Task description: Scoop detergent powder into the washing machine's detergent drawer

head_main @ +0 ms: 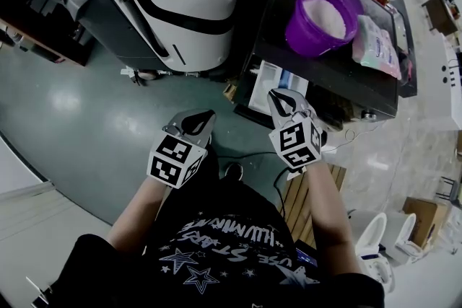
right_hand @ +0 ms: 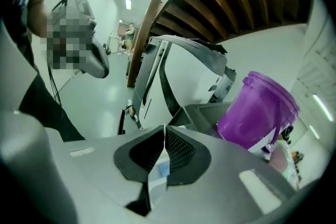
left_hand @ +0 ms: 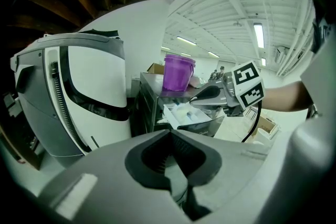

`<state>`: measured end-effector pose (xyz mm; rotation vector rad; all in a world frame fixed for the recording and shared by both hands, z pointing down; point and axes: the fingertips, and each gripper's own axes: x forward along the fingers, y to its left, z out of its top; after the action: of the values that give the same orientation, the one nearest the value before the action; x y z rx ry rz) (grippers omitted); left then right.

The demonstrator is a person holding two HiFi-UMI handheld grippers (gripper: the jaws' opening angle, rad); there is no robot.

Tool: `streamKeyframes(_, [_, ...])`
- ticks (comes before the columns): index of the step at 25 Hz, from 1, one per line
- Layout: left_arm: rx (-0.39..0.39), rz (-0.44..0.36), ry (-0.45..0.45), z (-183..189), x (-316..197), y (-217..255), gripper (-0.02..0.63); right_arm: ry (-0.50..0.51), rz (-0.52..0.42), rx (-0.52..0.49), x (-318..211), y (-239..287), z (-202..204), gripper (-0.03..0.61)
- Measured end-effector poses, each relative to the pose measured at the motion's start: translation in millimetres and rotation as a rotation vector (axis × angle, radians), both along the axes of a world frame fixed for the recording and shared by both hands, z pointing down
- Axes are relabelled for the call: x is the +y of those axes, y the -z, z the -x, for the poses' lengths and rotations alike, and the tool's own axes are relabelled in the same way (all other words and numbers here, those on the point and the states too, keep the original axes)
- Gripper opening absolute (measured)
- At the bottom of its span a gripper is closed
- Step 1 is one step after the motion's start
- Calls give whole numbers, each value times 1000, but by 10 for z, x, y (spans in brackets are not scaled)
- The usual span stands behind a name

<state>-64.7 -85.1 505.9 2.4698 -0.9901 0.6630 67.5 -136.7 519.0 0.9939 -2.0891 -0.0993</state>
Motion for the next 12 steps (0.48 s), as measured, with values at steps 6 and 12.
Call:
streamKeyframes(6, [0,-8,4,-1,-13,25,2,120,-69,148,12,-11,36,35])
streamKeyframes(12, [-3,-13,11,-4,6,34,2,285,-138,330,69,-90,70,35])
